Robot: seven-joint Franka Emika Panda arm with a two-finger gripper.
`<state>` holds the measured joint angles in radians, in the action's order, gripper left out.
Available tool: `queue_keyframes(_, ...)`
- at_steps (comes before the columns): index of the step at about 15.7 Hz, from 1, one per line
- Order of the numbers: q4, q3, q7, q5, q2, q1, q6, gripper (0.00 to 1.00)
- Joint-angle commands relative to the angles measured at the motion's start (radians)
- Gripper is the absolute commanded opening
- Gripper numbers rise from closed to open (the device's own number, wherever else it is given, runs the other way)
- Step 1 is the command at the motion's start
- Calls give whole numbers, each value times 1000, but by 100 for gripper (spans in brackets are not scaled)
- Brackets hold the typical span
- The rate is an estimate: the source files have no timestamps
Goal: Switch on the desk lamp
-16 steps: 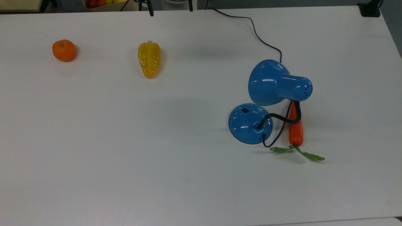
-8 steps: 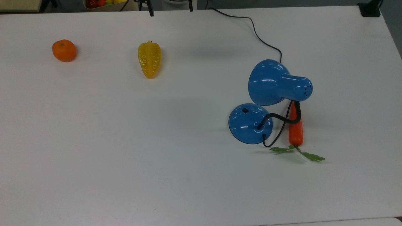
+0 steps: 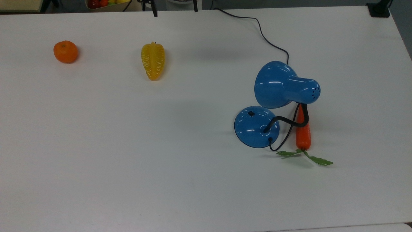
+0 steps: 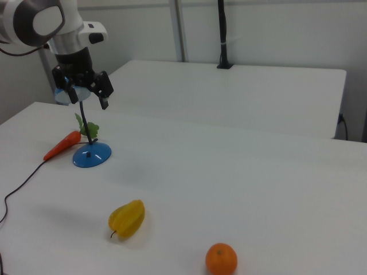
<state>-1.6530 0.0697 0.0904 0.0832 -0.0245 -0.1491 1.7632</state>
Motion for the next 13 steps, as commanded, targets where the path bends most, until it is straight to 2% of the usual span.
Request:
queue_keyframes(1,-21,12,20,-2,-8,-18,30,96)
queue_keyframes(3,-19,13,23,-2,-8,-18,30,79)
queue_keyframes(8,-19,12,52,7,-3,-17,32,27)
queue_keyframes(12,-21,12,52,7,3,-18,32,0)
queue_keyframes(13,-21,12,52,7,3,-18,32,0)
